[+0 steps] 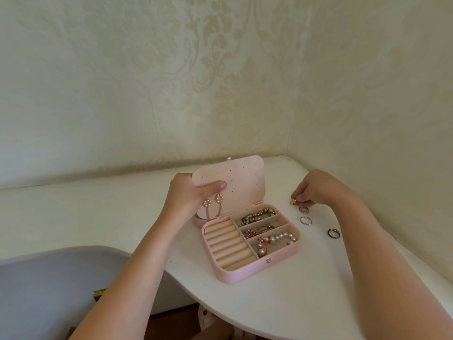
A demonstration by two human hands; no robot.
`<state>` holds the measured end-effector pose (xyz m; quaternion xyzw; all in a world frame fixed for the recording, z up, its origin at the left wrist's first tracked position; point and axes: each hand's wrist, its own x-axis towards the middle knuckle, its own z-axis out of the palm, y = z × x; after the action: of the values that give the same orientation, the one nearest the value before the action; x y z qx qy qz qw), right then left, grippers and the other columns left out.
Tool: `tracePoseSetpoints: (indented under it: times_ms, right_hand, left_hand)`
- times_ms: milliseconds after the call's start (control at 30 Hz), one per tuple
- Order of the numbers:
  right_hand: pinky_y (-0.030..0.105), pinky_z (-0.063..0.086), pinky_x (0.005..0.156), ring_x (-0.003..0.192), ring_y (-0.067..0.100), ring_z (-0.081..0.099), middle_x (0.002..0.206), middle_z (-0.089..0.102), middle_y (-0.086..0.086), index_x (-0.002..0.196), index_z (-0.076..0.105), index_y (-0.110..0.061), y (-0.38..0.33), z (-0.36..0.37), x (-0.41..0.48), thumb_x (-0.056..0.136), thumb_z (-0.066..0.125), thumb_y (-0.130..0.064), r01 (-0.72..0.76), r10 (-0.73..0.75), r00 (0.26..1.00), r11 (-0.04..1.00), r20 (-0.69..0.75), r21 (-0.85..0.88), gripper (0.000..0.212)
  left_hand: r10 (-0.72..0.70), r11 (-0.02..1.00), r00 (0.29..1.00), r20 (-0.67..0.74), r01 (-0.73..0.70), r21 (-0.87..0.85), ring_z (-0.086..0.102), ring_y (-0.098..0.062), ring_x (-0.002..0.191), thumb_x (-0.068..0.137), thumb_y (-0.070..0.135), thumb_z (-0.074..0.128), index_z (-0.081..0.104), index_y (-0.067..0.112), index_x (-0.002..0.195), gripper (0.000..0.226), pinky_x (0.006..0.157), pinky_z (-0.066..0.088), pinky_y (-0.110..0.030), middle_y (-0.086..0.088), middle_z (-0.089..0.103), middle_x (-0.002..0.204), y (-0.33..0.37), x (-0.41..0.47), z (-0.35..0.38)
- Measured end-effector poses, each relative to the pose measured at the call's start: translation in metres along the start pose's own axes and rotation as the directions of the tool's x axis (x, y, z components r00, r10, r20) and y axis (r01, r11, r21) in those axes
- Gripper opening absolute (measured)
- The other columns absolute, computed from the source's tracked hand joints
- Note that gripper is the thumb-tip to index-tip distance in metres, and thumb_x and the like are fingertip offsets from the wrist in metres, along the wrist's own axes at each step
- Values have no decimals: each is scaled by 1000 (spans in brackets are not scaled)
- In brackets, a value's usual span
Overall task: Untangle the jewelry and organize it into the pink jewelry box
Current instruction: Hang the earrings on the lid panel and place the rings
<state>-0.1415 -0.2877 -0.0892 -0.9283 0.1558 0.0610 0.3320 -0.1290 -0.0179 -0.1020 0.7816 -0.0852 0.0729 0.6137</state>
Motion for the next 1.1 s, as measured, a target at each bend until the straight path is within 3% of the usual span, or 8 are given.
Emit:
tracePoseSetpoints:
  times_ms: [100, 200, 367, 533, 700, 800, 900, 1100]
  right_hand:
    - [14, 52, 58, 61, 15, 62, 84, 70, 18, 90, 71, 0, -1, -3, -4, 81, 63, 8, 47, -44, 997, 998, -70, 39, 14]
    - [7, 43, 45, 58, 11, 61, 70, 68, 8, 87, 72, -3, -2, -4, -5, 80, 66, 4, 110, -101, 986, 992, -135, 61, 13]
    - [16, 46, 60, 67, 17, 60, 72, 67, 11, 86, 73, -6, -4, -4, -7, 81, 65, 2, 200, -183, 964, 977, -192, 73, 12]
    - [17, 44, 56, 72, 18, 60, 82, 68, 10, 89, 73, -9, -10, -5, -13, 84, 63, -2, 214, -205, 961, 976, -186, 29, 13]
    - [11, 51, 58, 58, 12, 61, 66, 66, 4, 82, 70, -13, -22, -2, -26, 82, 66, -1, 418, -327, 866, 889, -379, 188, 12]
    - [20, 55, 61, 55, 10, 64, 60, 68, 1, 75, 67, -15, -36, 3, -38, 71, 79, -6, 522, -399, 818, 818, -413, 243, 16]
    - [16, 53, 58, 53, 4, 62, 57, 68, -2, 70, 72, -16, -48, 14, -51, 68, 81, -6, 571, -471, 805, 779, -360, 258, 13]
    - [27, 54, 69, 67, 16, 65, 67, 68, -2, 75, 67, -21, -62, 48, -51, 74, 76, -6, 616, -550, 777, 765, -307, 186, 17]
  left_hand:
    - [24, 999, 1000, -3, -24, -32, 68, -15, 70, 65, 15, 84, 72, 20, 72, 15, 72, 53, -35, 3, 74, 73, -2, -2, 2]
    - [33, 998, 999, -10, -33, -54, 68, -19, 73, 67, 15, 83, 72, 18, 75, 14, 74, 54, -39, -4, 74, 77, -3, -4, 3]
    - [39, 998, 999, -12, -39, -56, 66, -8, 64, 71, 13, 79, 70, 22, 71, 13, 65, 50, -27, 9, 72, 66, -2, -4, 5]
    - [34, 997, 999, -12, -35, -71, 61, -2, 55, 72, 12, 78, 69, 21, 70, 14, 54, 47, -16, 12, 69, 59, -2, -4, 6]
    - [15, 994, 1000, 14, -14, -105, 61, 0, 53, 75, 10, 76, 69, 18, 73, 11, 51, 45, -12, 11, 68, 58, -1, -3, 5]
    - [-25, 987, 999, 32, 29, -156, 66, -9, 65, 71, 14, 79, 71, 16, 79, 11, 62, 48, -21, 3, 73, 71, -2, -4, 5]
    - [-83, 972, 995, 57, 93, -215, 67, -20, 74, 60, 24, 76, 73, 15, 81, 23, 70, 48, -33, -7, 74, 82, -2, -3, 7]
    - [-104, 957, 989, 102, 127, -260, 68, -31, 91, 63, 24, 70, 72, 11, 89, 29, 88, 50, -51, -14, 72, 94, -1, -4, 10]
